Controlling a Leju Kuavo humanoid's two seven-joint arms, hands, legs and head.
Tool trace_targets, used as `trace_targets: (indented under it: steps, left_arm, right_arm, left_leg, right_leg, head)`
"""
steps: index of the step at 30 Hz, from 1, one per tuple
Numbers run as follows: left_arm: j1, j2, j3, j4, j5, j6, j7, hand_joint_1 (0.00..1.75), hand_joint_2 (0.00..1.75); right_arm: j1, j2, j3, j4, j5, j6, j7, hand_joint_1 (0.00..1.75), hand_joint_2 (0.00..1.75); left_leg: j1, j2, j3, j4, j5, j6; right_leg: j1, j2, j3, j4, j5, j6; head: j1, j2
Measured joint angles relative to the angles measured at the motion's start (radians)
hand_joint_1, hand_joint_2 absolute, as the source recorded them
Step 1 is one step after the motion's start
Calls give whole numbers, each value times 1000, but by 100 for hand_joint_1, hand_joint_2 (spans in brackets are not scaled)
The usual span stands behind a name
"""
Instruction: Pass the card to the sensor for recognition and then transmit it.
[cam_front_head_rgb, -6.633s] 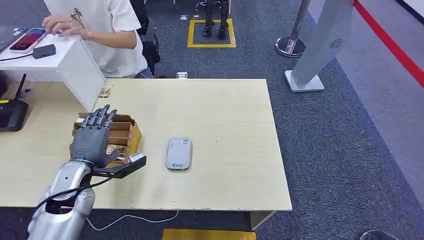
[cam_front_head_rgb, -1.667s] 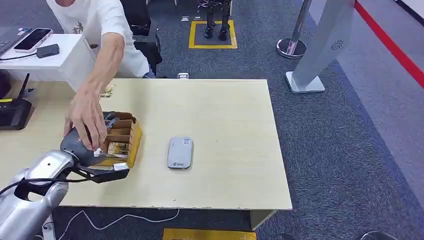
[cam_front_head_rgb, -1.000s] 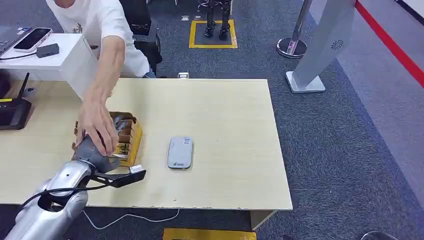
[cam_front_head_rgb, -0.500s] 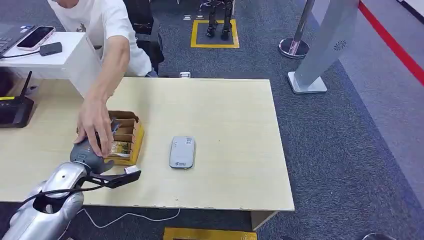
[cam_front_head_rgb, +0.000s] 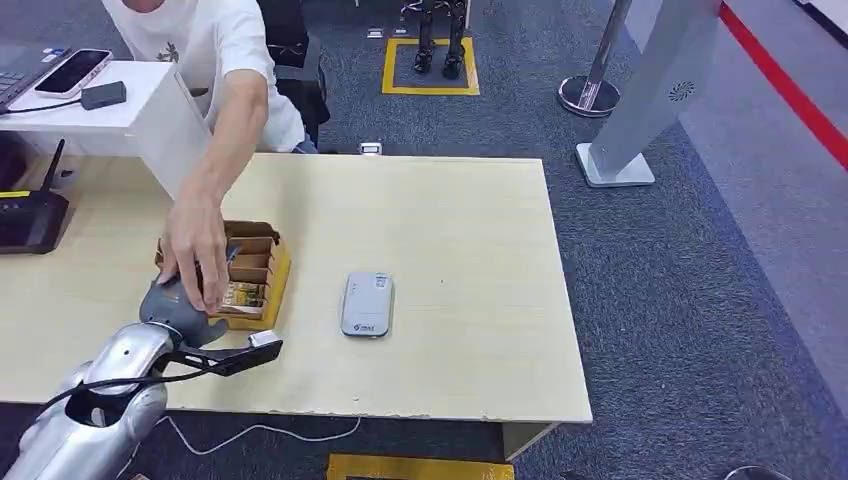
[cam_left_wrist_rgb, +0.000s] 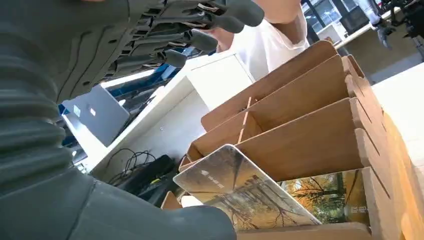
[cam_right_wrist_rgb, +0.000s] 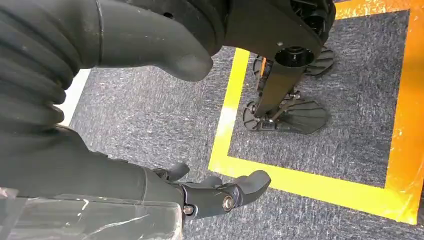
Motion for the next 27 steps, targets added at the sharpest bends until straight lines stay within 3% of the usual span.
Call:
trace_targets:
  steps: [27]
  left_arm:
    - [0, 12, 0, -12, 18, -26, -18, 0, 175]
  right_arm:
    - [1, 0, 0, 0, -11, 0, 0, 0, 175]
  left_leg:
    - [1, 2, 0, 0, 0, 0]
  right_leg:
    - [1, 2, -1, 1, 0, 0]
  head:
    - [0, 0]
